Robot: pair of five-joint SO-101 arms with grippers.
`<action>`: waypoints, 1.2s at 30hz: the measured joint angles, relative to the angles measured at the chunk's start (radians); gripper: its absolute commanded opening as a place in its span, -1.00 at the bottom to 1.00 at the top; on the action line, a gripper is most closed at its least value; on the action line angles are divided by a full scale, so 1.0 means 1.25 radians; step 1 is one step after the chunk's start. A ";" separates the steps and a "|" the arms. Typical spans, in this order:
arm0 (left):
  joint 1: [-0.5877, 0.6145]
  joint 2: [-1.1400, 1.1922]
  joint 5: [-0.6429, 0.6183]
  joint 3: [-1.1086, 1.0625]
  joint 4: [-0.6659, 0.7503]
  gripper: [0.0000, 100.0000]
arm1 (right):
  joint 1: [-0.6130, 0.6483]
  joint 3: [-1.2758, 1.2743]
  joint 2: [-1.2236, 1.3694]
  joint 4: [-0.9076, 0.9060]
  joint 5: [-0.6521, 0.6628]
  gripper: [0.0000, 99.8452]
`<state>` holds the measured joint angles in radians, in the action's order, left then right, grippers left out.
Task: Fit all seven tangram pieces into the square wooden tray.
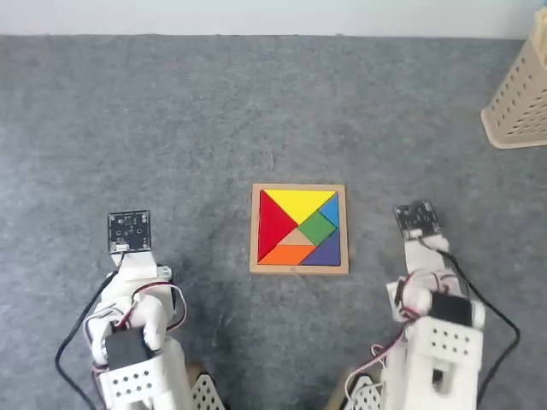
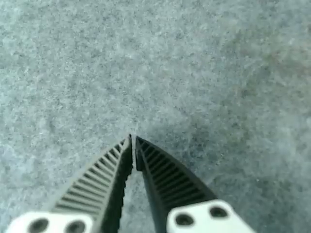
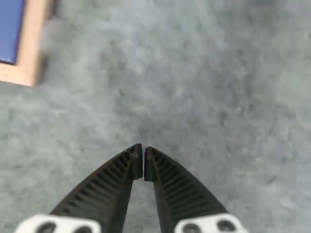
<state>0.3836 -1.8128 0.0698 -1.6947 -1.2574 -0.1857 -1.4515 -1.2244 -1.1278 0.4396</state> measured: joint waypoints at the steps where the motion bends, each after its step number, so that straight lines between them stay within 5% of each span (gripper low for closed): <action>1: 0.000 0.000 0.000 0.000 0.000 -0.97 | -0.014 -0.027 -0.032 0.000 0.001 -0.98; 12: 0.000 0.000 0.000 0.000 0.000 -0.97 | -0.142 -0.173 -0.464 -0.124 0.002 -0.98; 36: 0.000 0.000 0.000 0.000 0.000 -0.97 | -0.131 -0.173 -0.446 -0.123 0.007 -0.98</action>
